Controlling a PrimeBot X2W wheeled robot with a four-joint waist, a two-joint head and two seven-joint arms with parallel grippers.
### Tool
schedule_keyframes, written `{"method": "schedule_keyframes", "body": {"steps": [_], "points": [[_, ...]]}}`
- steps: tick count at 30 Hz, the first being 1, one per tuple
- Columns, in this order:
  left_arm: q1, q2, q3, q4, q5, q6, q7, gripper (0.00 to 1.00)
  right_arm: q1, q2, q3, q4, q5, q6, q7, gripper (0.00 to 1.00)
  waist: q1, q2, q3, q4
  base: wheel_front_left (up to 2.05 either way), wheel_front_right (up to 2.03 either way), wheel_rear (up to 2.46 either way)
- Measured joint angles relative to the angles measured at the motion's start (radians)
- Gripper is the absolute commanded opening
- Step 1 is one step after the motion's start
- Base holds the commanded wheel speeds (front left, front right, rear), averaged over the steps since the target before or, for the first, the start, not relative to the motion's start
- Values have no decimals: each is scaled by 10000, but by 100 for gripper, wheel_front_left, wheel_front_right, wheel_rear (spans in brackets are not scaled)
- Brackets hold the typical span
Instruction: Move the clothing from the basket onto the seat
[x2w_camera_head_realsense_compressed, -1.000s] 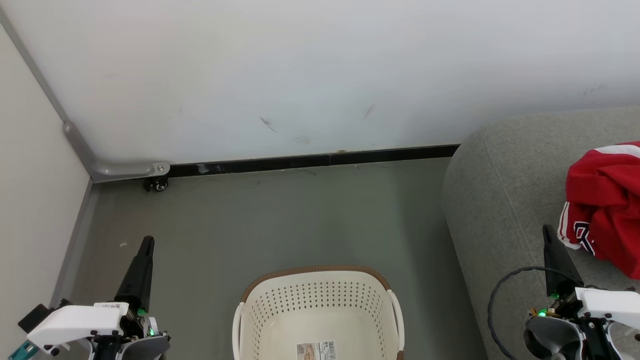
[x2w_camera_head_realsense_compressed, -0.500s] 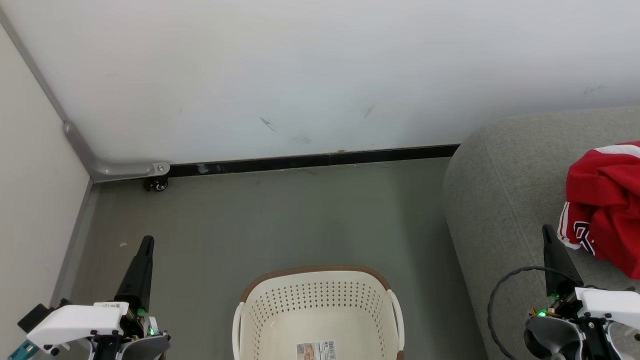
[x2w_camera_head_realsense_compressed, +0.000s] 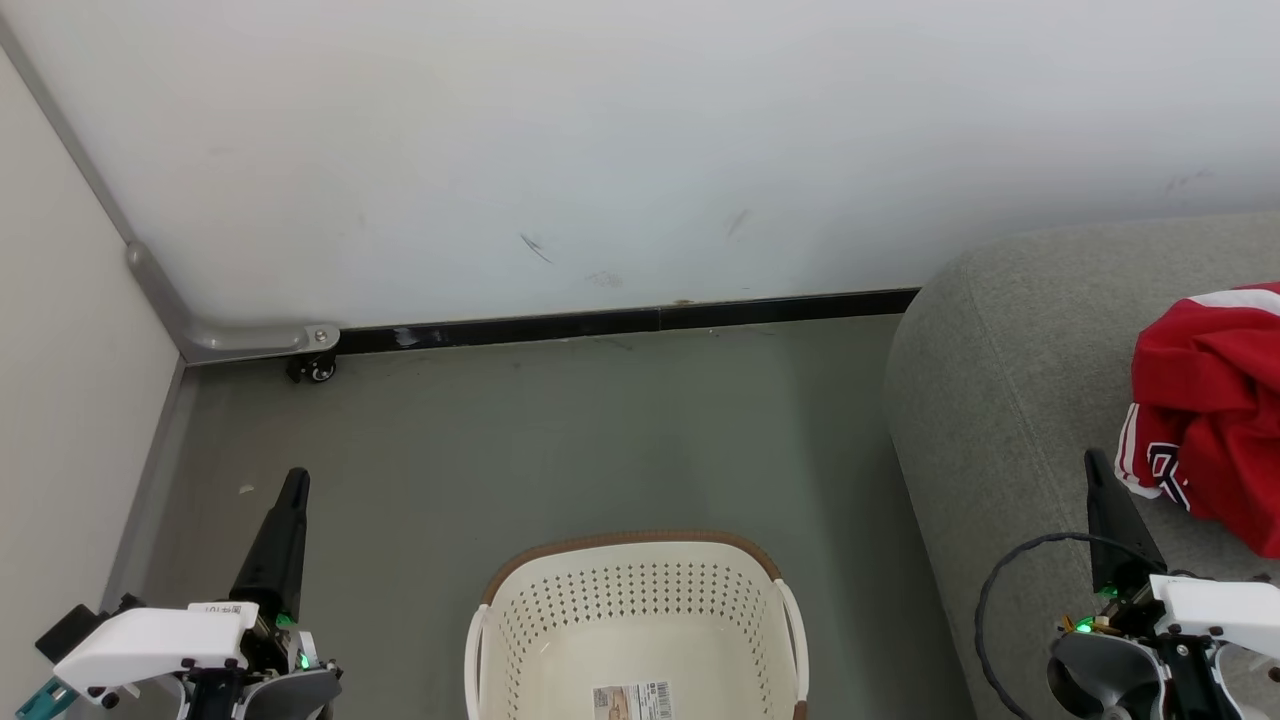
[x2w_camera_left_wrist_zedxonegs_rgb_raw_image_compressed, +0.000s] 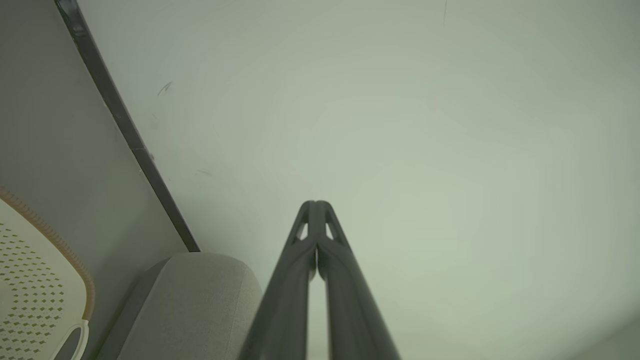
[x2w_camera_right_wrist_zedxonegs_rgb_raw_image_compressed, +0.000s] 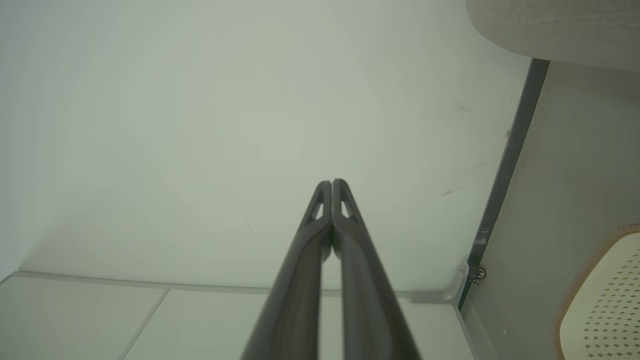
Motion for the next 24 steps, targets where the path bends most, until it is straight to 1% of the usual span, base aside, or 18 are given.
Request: {"method": "schedule_keyframes", "body": {"steps": [24], "points": [[8,0,-21,-109,0,86,-40,0,0,0,8,-2,0,0,0,0,0,1,3,-1,0,0,0]]}}
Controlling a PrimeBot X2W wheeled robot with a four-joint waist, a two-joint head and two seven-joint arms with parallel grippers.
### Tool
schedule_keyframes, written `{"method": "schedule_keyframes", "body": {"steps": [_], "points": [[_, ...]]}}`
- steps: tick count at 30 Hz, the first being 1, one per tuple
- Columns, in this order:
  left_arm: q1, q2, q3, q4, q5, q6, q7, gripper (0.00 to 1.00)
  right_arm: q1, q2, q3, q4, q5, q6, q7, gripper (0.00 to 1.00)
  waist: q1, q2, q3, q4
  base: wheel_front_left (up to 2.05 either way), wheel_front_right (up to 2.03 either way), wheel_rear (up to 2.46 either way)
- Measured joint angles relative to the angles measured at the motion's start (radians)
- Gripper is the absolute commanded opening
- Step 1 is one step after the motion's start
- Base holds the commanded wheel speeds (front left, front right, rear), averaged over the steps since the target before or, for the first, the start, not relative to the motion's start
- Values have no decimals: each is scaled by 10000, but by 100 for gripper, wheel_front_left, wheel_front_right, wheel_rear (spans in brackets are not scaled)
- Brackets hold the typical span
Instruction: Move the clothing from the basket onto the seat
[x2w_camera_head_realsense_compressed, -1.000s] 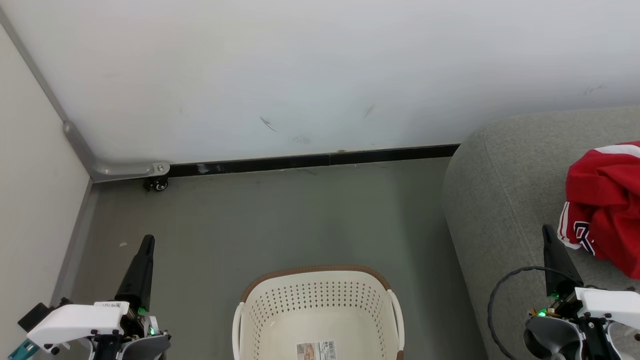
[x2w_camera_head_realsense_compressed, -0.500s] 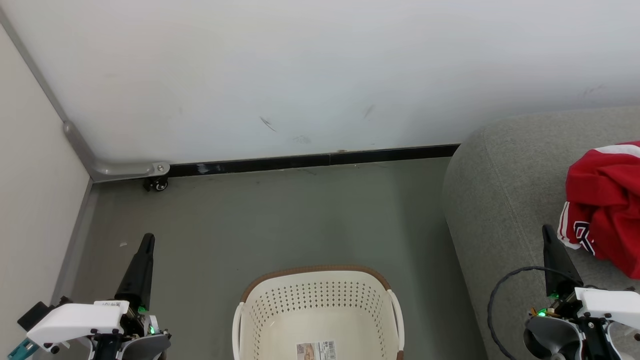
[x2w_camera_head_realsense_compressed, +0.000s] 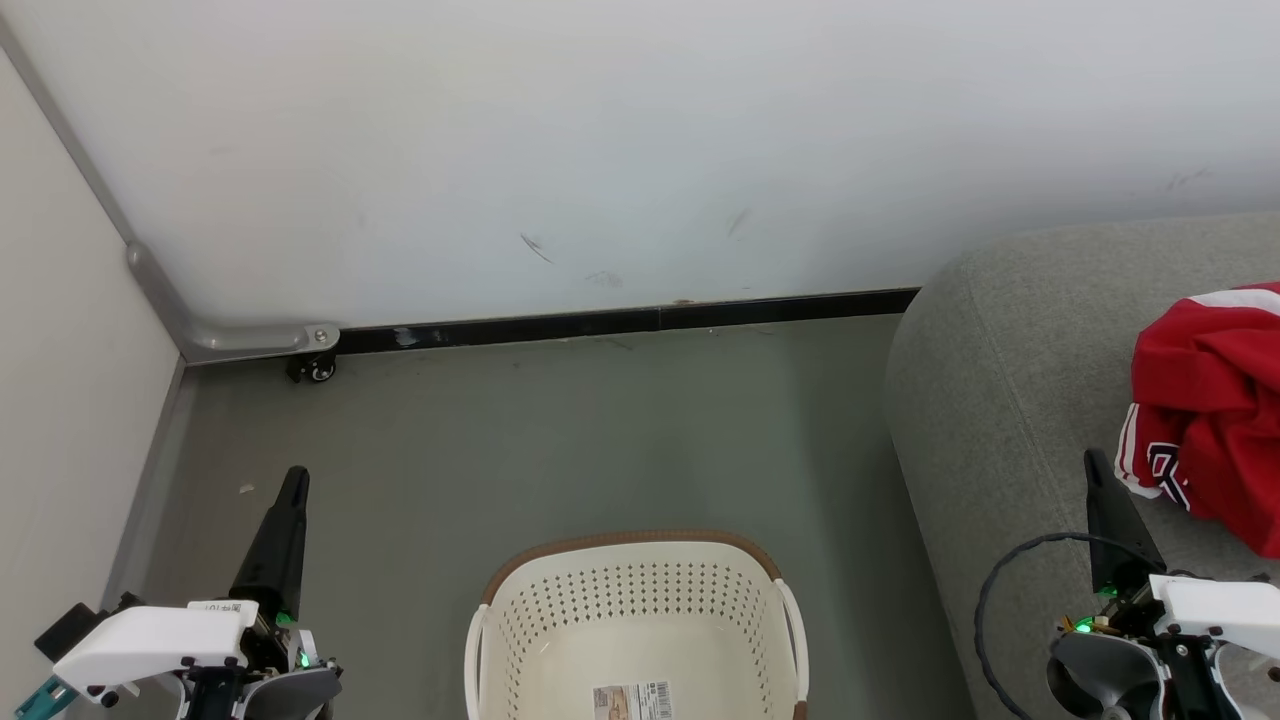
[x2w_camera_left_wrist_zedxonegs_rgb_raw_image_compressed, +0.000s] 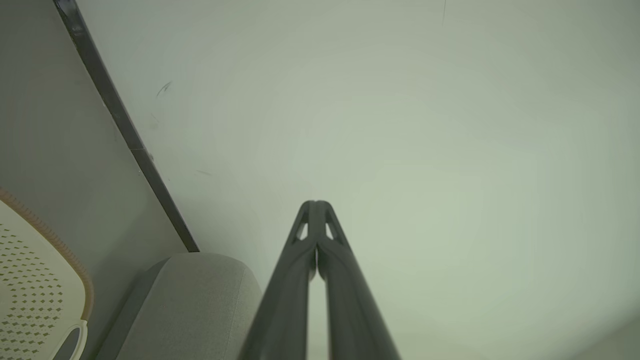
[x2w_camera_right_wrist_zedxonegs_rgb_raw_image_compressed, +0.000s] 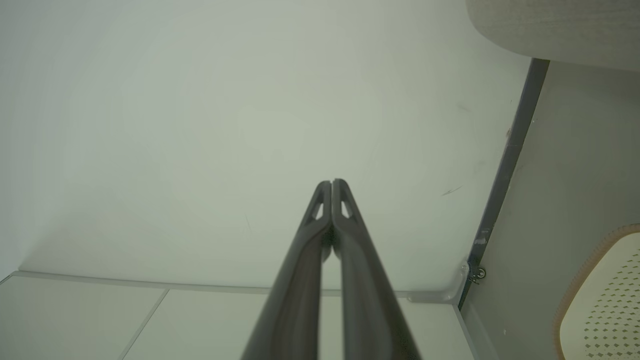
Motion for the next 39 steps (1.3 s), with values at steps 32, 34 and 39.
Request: {"method": "schedule_keyframes", "body": {"steps": [32,34,39], "points": [[180,2,-21,-56,-2,33,-2,0,0,-2,12,-2,2,0,0,0,-1,0,2,-1,0,0,0],[180,2,-23,-61,-2,33,-2,0,0,-2,13,-2,2,0,0,0,0,0,2,-1,0,0,0],[180,2,-23,-65,-2,33,-2,0,0,-2,15,-2,2,0,0,0,-1,0,2,-1,0,0,0]]}}
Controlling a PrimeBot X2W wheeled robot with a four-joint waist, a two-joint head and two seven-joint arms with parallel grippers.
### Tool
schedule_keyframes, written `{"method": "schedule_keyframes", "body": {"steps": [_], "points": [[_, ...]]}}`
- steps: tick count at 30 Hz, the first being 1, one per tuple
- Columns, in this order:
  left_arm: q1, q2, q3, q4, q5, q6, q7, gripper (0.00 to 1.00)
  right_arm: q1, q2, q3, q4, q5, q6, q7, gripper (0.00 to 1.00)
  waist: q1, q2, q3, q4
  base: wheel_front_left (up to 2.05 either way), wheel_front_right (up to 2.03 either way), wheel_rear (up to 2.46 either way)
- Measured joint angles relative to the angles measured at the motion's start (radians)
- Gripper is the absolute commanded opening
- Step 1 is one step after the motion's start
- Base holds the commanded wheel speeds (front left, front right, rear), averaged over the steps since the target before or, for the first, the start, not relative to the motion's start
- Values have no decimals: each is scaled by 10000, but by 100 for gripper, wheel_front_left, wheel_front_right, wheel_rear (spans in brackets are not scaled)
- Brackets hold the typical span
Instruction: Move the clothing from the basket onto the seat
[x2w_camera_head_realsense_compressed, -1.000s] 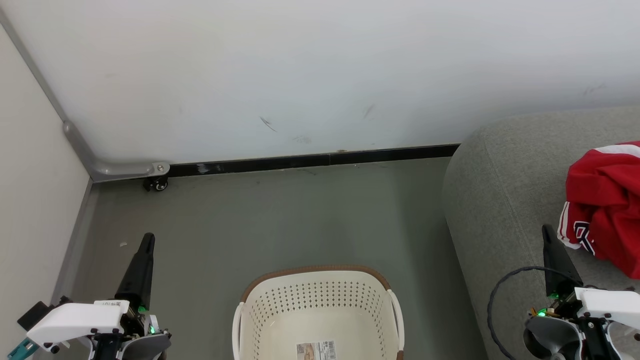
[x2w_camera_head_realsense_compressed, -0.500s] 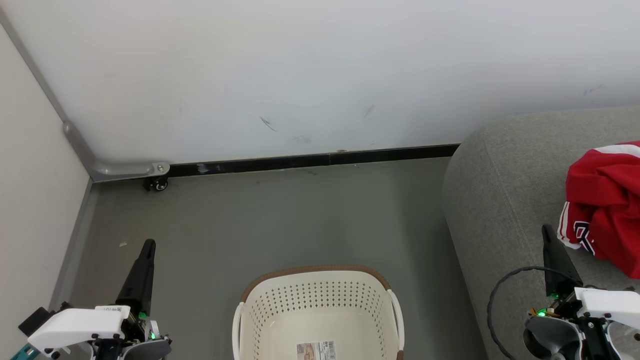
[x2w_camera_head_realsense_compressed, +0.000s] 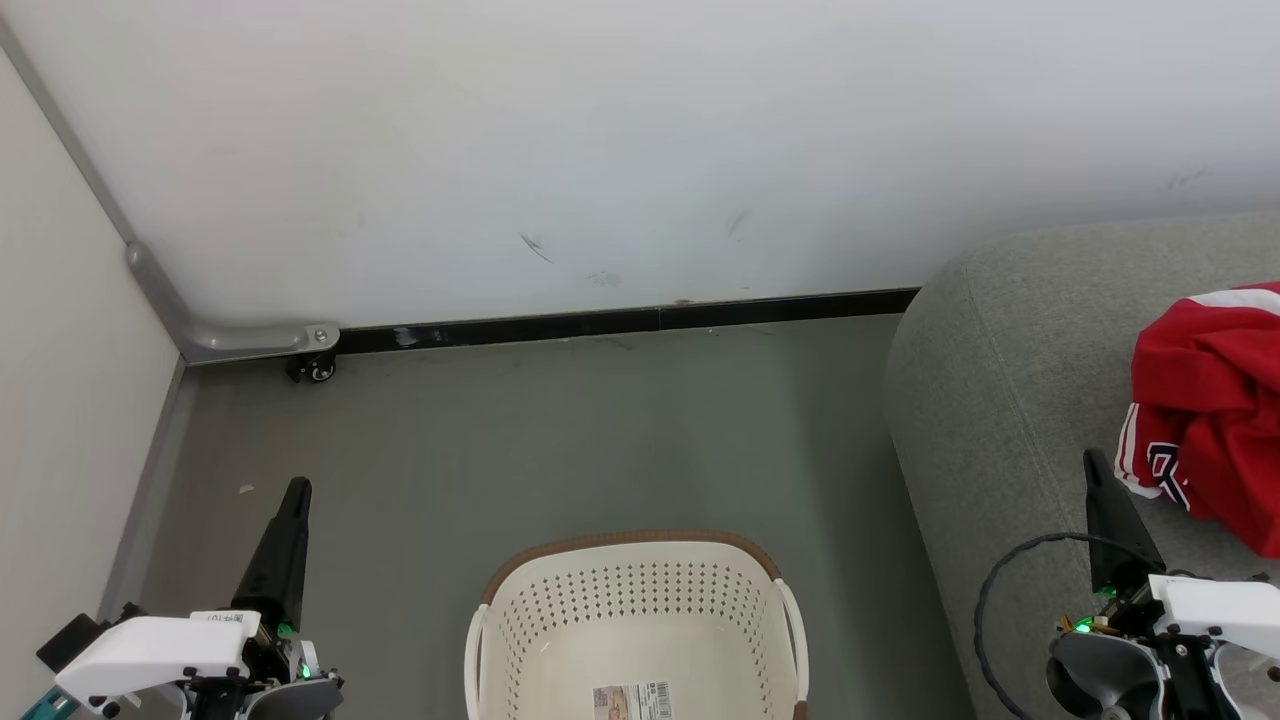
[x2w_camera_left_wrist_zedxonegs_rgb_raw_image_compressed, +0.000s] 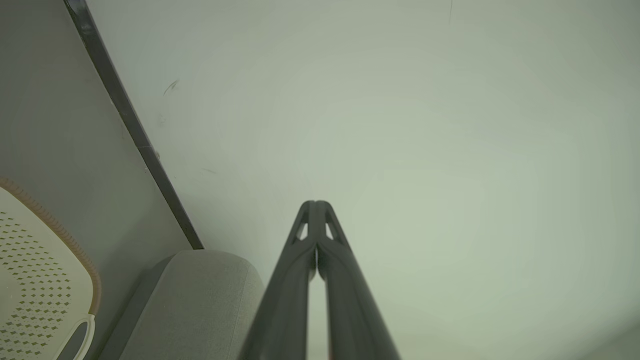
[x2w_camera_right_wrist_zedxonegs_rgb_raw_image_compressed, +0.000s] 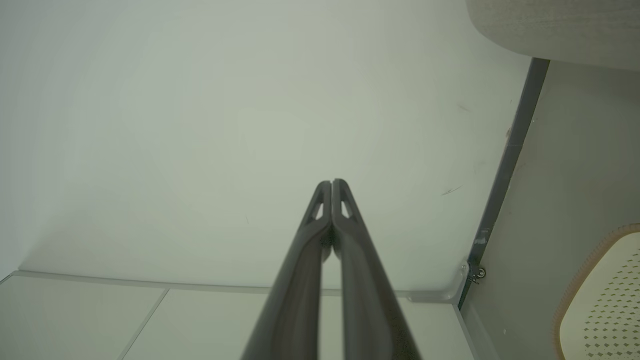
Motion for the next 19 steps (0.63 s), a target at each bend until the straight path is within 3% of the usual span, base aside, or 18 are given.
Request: {"method": "schedule_keyframes", "body": {"steps": [19], "points": [[0,0,-8,-10,0,12,-12,0,0,-2,8,-2,0,0,0,0,0,0,1,-1,0,0,0]]}}
